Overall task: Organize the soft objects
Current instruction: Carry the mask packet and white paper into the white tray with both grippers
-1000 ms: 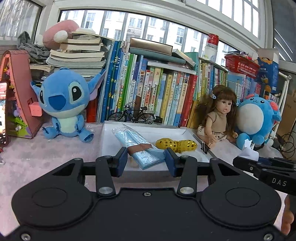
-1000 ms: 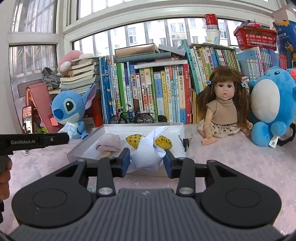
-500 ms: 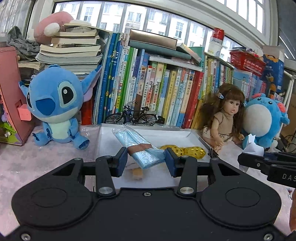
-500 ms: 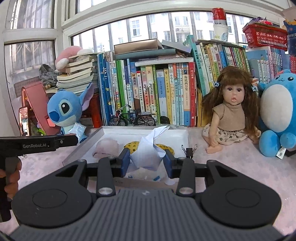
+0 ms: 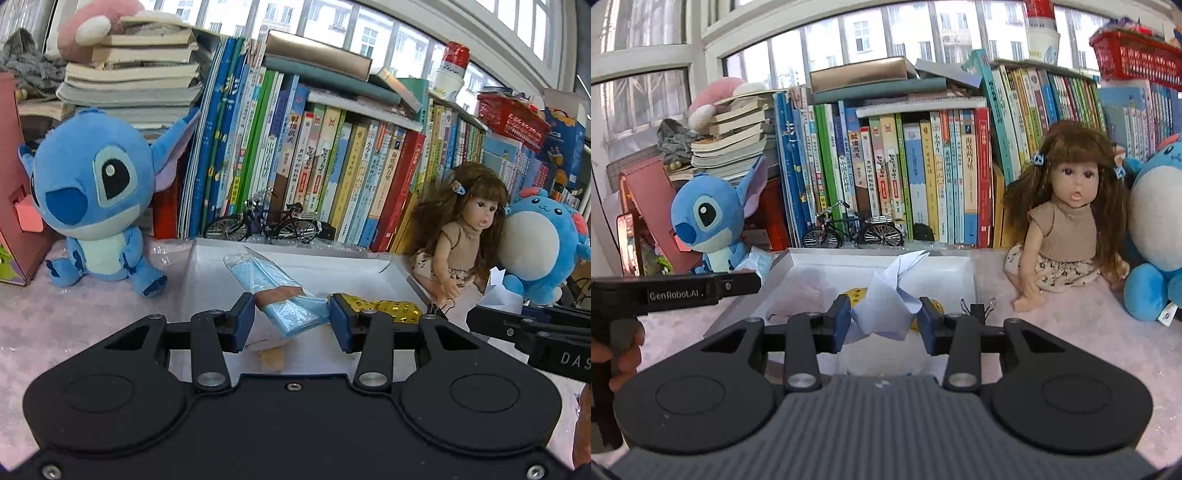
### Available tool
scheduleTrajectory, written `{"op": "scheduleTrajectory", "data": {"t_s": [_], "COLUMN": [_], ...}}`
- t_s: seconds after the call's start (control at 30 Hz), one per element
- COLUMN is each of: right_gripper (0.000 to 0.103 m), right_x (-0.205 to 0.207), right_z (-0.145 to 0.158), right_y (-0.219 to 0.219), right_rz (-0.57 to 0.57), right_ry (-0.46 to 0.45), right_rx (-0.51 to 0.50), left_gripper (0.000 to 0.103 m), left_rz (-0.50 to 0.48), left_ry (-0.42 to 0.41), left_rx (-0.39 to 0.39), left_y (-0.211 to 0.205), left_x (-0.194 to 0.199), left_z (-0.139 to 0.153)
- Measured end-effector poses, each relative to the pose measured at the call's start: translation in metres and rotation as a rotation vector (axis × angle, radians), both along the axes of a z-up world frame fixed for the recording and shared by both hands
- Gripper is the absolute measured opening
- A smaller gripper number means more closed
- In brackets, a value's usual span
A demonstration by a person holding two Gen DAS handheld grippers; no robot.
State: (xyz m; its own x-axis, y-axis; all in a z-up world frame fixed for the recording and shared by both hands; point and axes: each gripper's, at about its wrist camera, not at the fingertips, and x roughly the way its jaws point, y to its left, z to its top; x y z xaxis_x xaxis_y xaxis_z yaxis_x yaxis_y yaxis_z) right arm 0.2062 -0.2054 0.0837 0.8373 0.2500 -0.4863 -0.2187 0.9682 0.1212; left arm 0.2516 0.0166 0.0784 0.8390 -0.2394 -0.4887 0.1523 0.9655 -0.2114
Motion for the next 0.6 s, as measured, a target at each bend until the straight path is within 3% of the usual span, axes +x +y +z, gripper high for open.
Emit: {"op": "scheduleTrajectory", "data": {"t_s": [0.2, 0.43, 0.6], "right_gripper": [0.045, 0.045, 0.046], "right_x": [0.024, 0.048, 0.052], "right_z": [0.008, 0.002, -0.016], "right_y": [-0.018, -0.029, -0.021], "right_rz": [-0.010, -0.056, -0.066], "right_ry": [0.072, 0.146, 0.198], "right_rx": [0.120, 0.194, 0.141], "left_gripper": [0.042, 0.042, 0.042], "left_rz": [0.011, 0.006, 0.000], "left_ry": [0.050, 0.094, 0.126], "left_rx": [-0.038, -0.084, -0.087], "left_y": [0.003, 0.005, 0.006], "left_x": [0.016, 0.036, 0.040], "left_z": [-0.005, -0.005, -0.011]}}
